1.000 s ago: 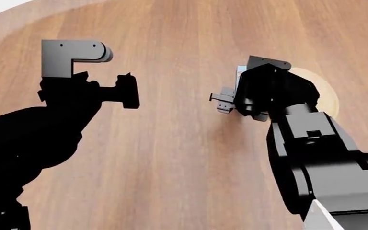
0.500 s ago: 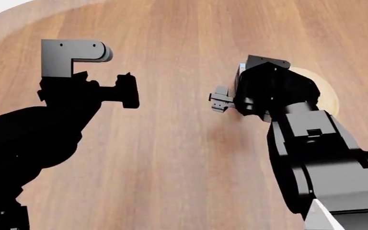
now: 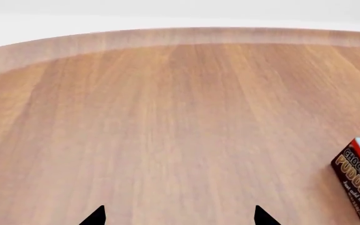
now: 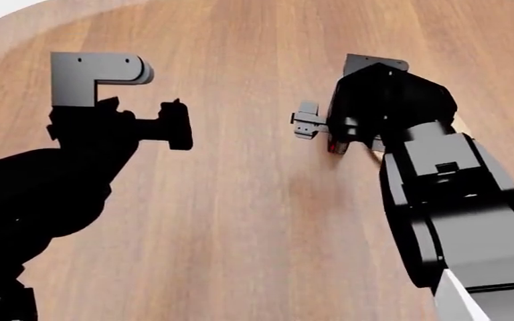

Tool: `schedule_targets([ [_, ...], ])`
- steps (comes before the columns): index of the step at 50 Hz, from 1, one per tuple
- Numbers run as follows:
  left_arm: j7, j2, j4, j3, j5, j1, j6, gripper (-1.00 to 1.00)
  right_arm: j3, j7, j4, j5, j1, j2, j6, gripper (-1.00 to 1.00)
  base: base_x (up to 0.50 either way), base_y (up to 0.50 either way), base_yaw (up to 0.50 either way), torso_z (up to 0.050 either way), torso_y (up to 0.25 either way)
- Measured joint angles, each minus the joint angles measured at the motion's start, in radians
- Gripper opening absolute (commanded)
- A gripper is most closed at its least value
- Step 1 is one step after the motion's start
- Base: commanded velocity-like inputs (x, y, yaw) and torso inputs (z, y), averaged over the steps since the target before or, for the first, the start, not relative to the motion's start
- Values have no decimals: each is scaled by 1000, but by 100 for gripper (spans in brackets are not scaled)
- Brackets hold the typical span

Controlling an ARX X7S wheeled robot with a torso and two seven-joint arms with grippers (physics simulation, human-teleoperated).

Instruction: Put the chocolate pudding to the left of the plate.

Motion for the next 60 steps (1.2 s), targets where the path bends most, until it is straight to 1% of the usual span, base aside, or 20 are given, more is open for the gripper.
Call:
schedule_targets([
  [6,-15,0,12,-5,-14,-7,-10,100,40,-5,0,-53,28,0,19,100,0,0,0,0,0],
  [14,-30,1,16,-12,-38,-17,-26,100,79,-29,0,-114,60,0,46,100,0,0,0,0,250],
  [17,-34,-2,24,-19,-52,-15,-32,100,78,-72,0,-139,75,1,59,100,0,0,0,0,250],
  [20,-40,-9,45,-34,-74,-5,-37,100,77,-109,-81,-147,52,16,128,100,0,0,0,0,250],
  [23,-45,-19,72,-51,-97,11,-40,100,97,-109,-255,-122,-18,39,243,100,0,0,0,0,250],
  [26,-50,-30,104,-70,-120,33,-40,100,116,-52,-472,-20,-96,74,342,100,0,0,0,0,250],
  [30,-55,-46,150,-95,-150,67,-36,100,137,83,-719,192,-199,133,433,100,0,0,0,0,250],
  [38,-76,-78,246,-152,-224,130,-29,100,172,371,-1078,634,-374,244,527,100,0,0,0,0,250],
  [43,-96,-99,303,-192,-278,163,-25,100,178,526,-1245,868,-456,306,541,100,0,0,0,0,250],
  [48,-116,-119,350,-231,-328,189,-18,100,185,639,-1382,1047,-525,364,534,100,0,0,0,0,250],
  [53,-136,-138,389,-267,-374,211,-10,100,200,706,-1485,1168,-582,412,522,100,0,0,0,0,250],
  [60,-156,-164,439,-316,-429,246,5,100,227,760,-1602,1281,-658,465,500,100,0,0,0,0,250],
])
